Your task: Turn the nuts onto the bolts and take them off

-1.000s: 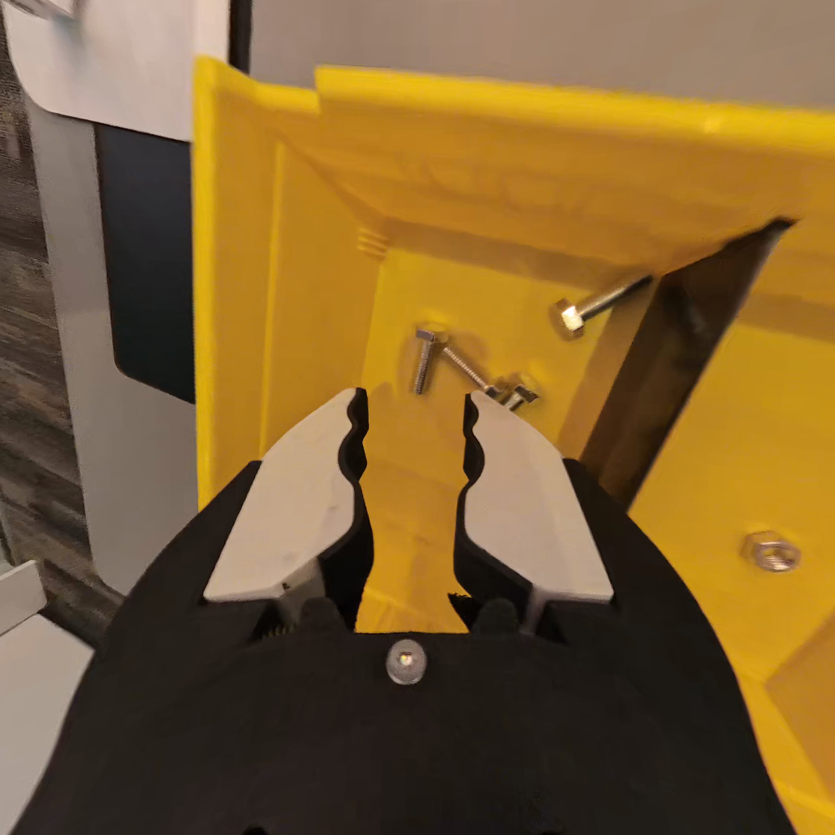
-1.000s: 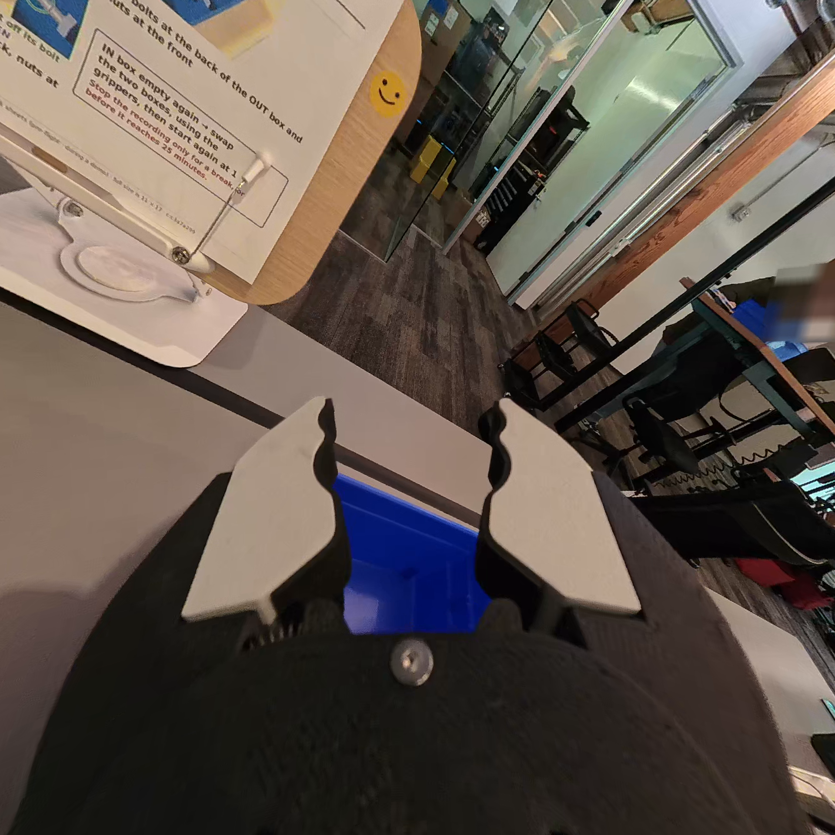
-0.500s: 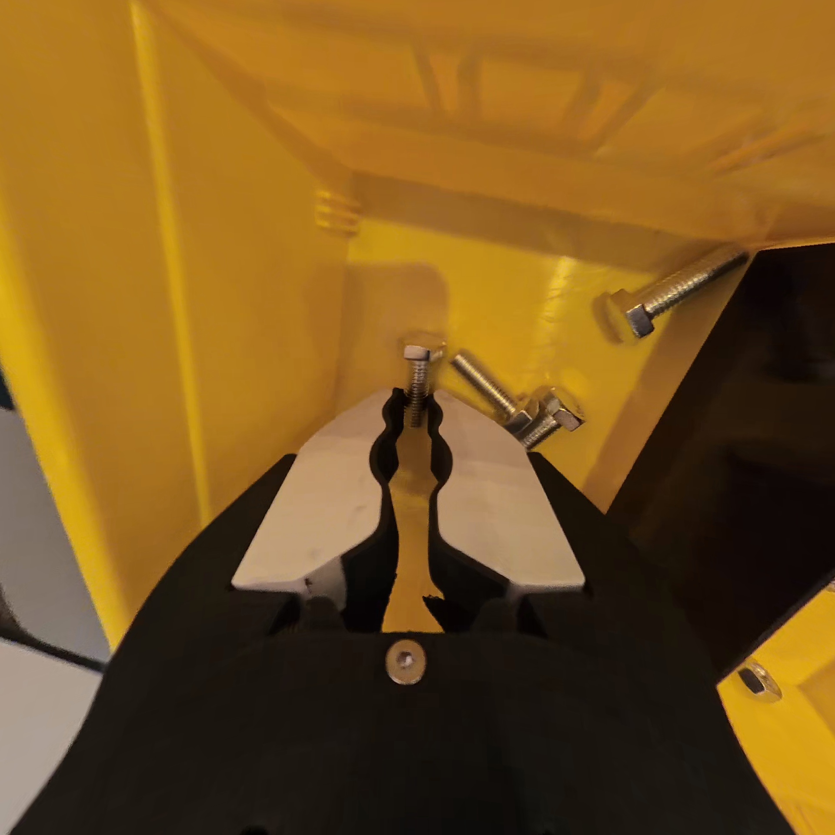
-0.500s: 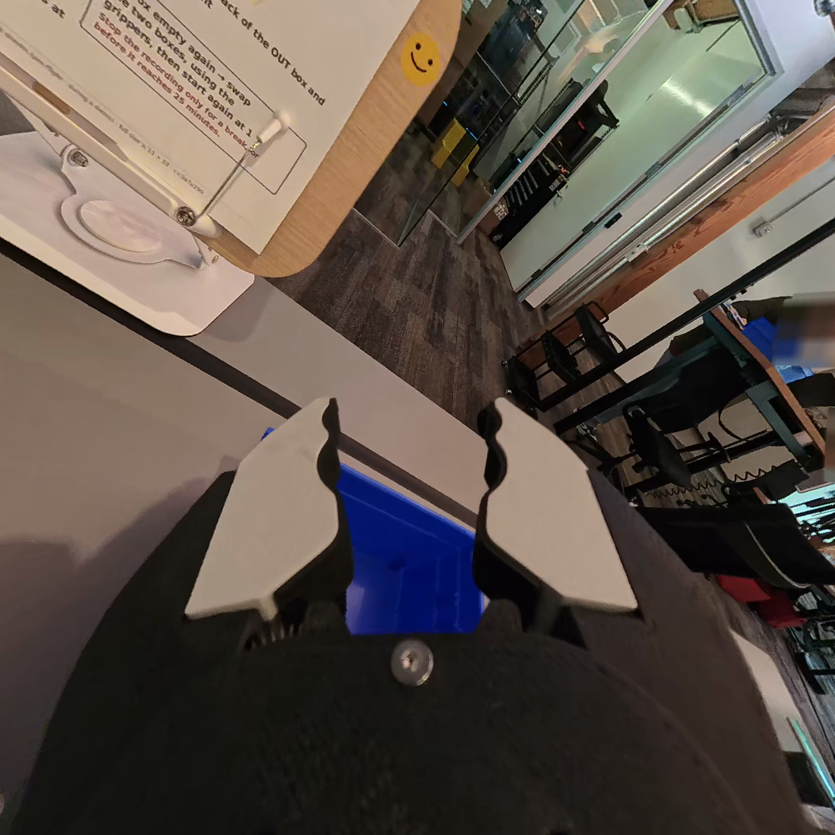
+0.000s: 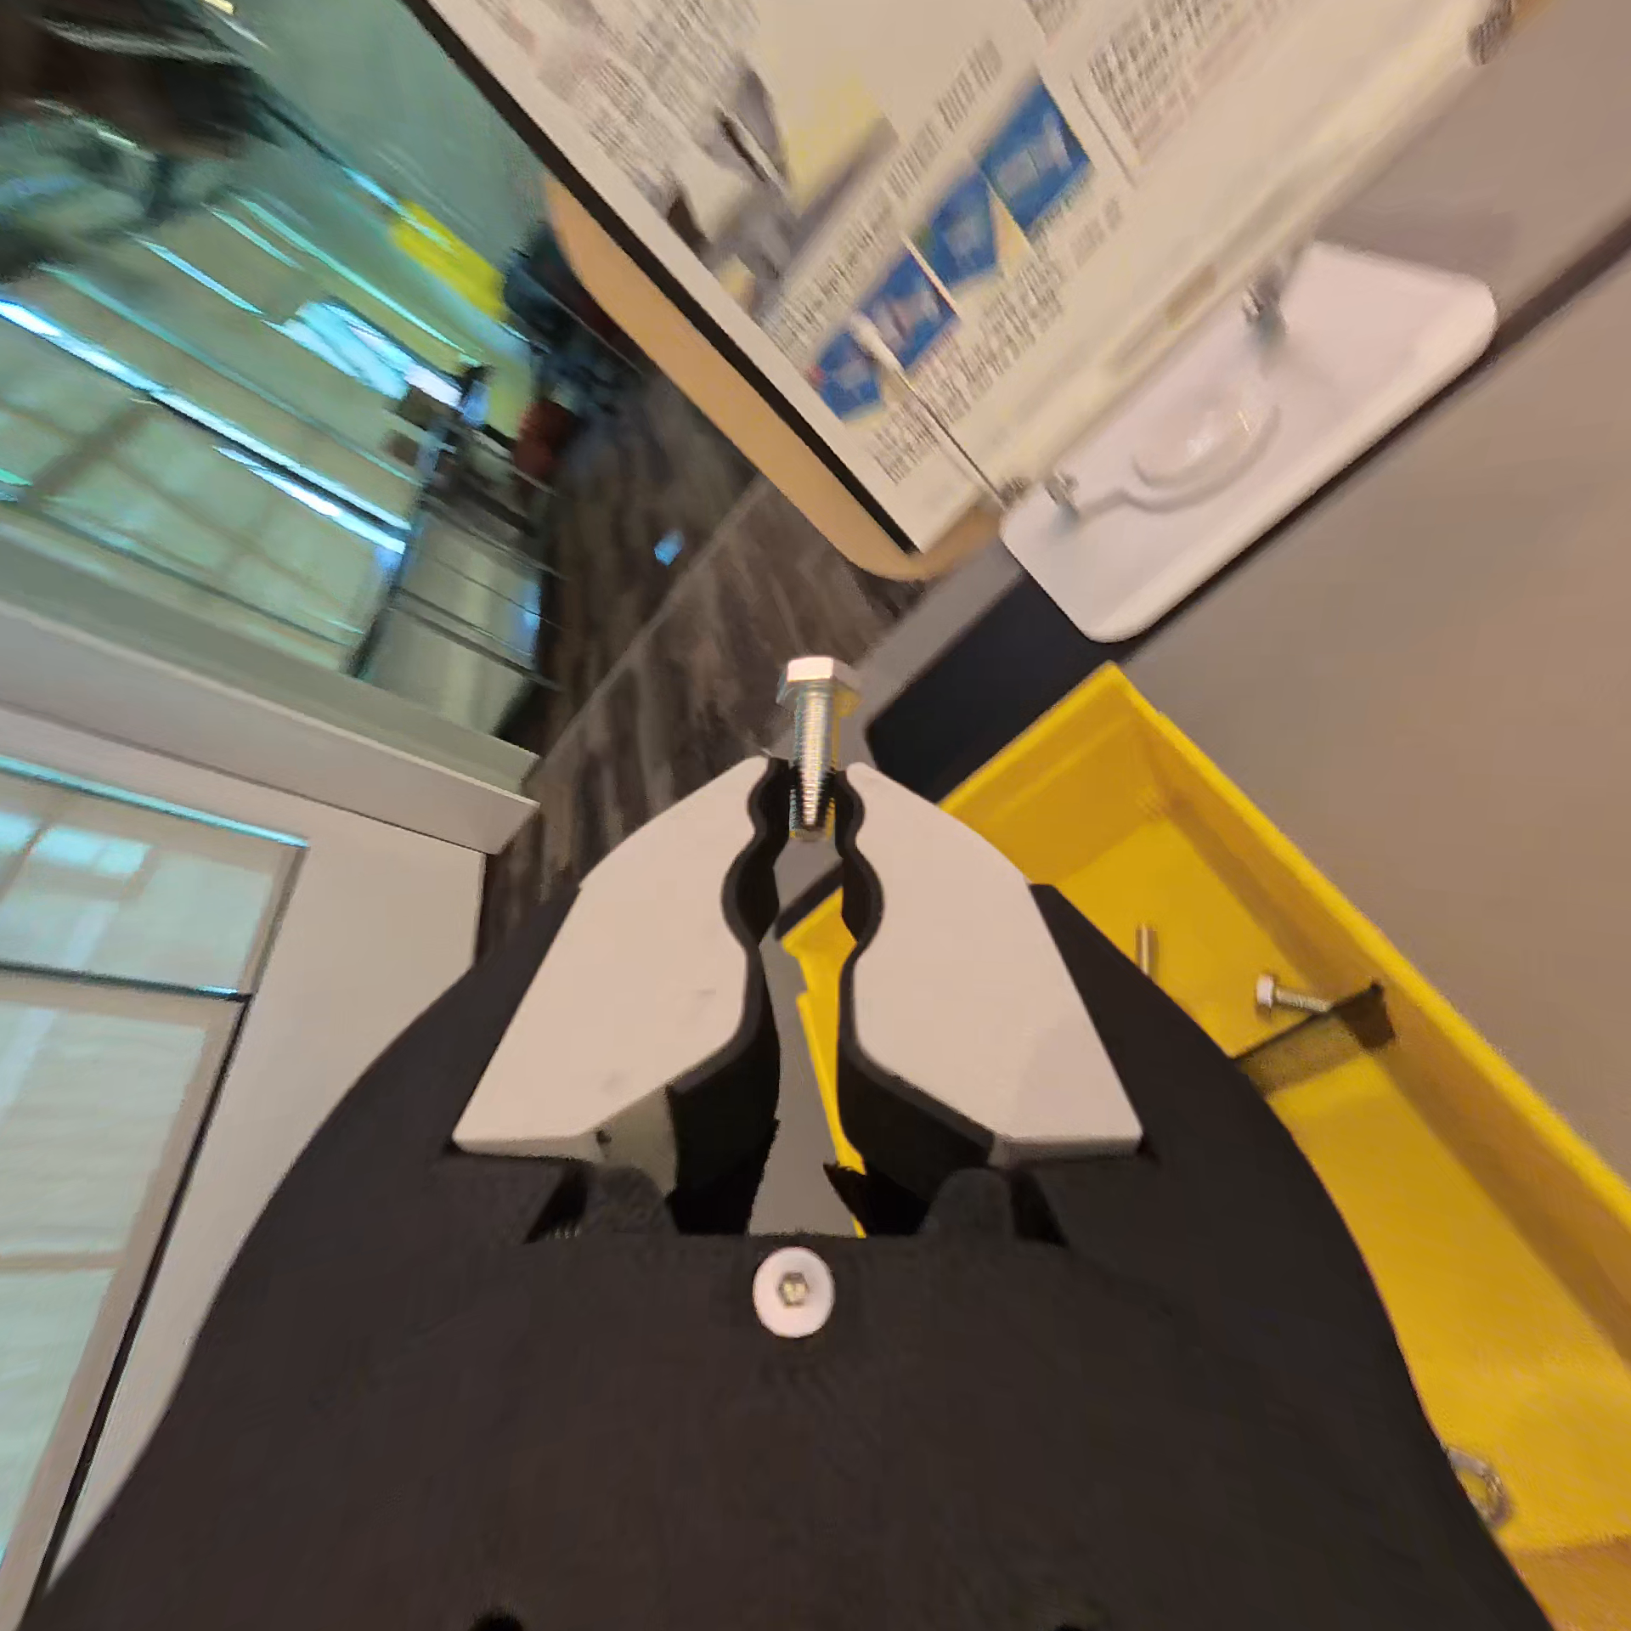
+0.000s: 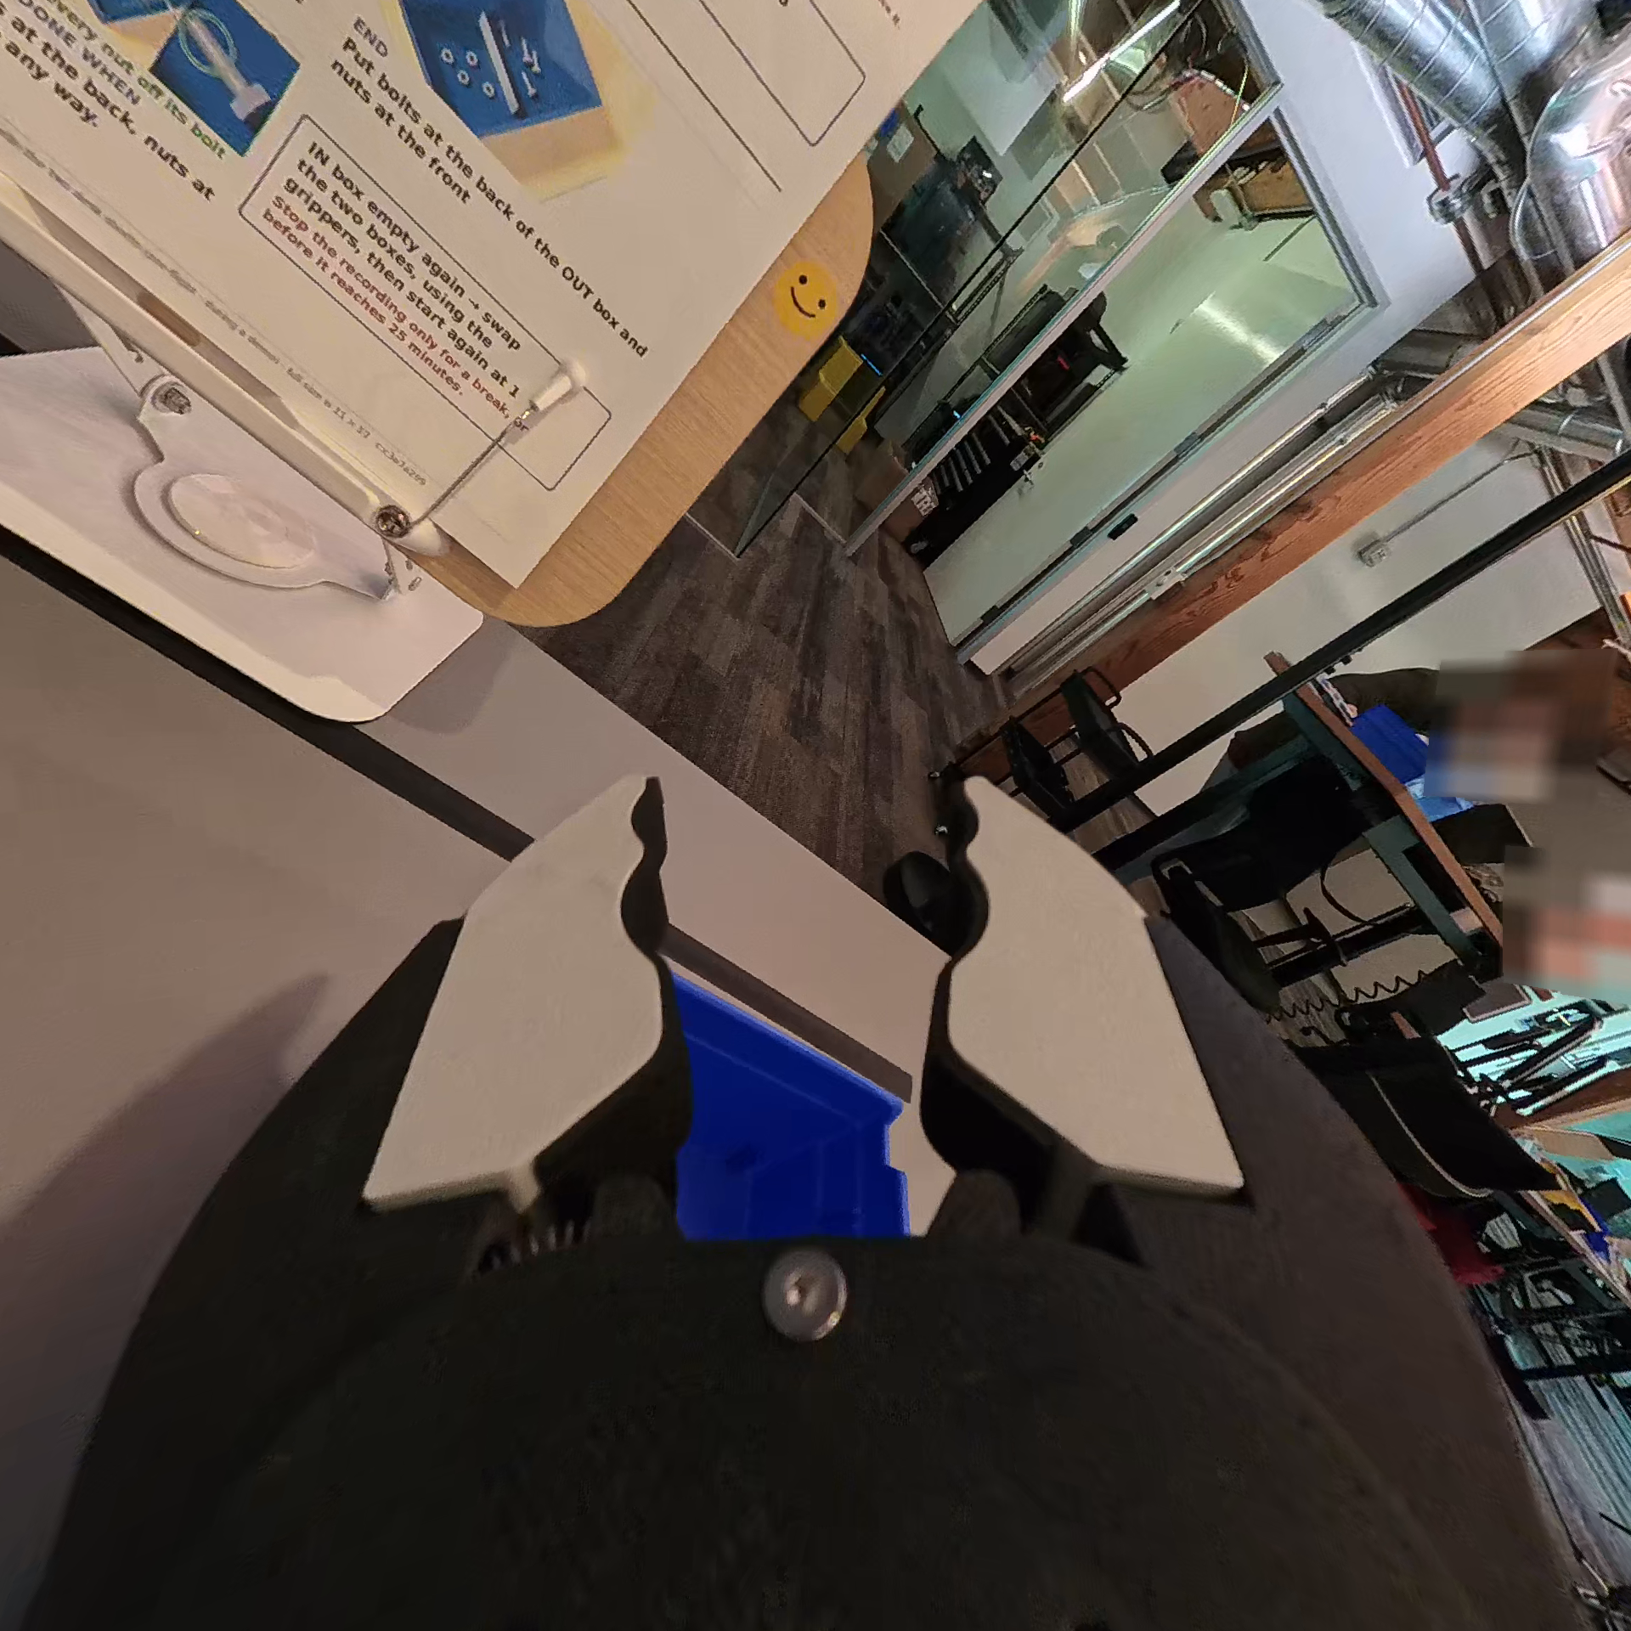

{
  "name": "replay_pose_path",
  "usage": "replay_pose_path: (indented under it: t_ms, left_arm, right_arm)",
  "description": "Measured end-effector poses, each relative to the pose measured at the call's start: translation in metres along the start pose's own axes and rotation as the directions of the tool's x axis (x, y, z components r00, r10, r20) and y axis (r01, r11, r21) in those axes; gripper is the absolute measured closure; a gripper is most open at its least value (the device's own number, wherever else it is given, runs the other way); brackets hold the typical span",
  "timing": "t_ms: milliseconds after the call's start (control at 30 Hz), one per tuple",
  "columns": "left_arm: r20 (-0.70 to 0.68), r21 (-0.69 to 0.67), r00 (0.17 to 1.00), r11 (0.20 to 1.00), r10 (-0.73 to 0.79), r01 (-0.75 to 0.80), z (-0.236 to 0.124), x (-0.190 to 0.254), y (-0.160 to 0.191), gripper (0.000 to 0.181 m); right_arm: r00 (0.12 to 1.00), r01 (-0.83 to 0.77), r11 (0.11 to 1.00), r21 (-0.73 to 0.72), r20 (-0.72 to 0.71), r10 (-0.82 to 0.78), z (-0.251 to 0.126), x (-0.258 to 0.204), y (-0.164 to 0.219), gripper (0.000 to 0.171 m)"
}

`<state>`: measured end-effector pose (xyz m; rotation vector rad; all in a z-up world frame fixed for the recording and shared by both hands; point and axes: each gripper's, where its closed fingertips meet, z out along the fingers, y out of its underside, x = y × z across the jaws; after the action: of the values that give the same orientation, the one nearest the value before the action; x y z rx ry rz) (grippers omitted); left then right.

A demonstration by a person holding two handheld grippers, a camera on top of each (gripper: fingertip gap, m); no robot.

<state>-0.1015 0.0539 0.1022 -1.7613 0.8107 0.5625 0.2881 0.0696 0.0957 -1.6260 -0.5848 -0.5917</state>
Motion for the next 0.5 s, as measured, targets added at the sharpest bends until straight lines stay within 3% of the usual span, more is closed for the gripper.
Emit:
replay_pose_path:
  t_ms: [100,233,500]
  left_arm:
    - [0.126,0.081,0.99,0.996,-0.059,0.049,-0.033,-0.015,-0.03,0.172]
    - [0.198,0.145,0.976,0.988,-0.089,0.061,-0.061,-0.02,-0.055,0.172]
    - [0.191,0.149,0.98,0.988,-0.059,0.031,-0.072,-0.004,-0.069,0.172]
  right_arm:
    - [1.0,-0.005,1.0,0.029,-0.016,0.006,-0.007,-0.001,-0.01,0.109]
    - [0.999,-0.014,0.997,0.07,-0.045,0.017,-0.019,-0.003,-0.026,0.109]
    - [0.993,-0.047,0.993,0.112,-0.102,0.059,-0.032,-0.005,-0.044,0.105]
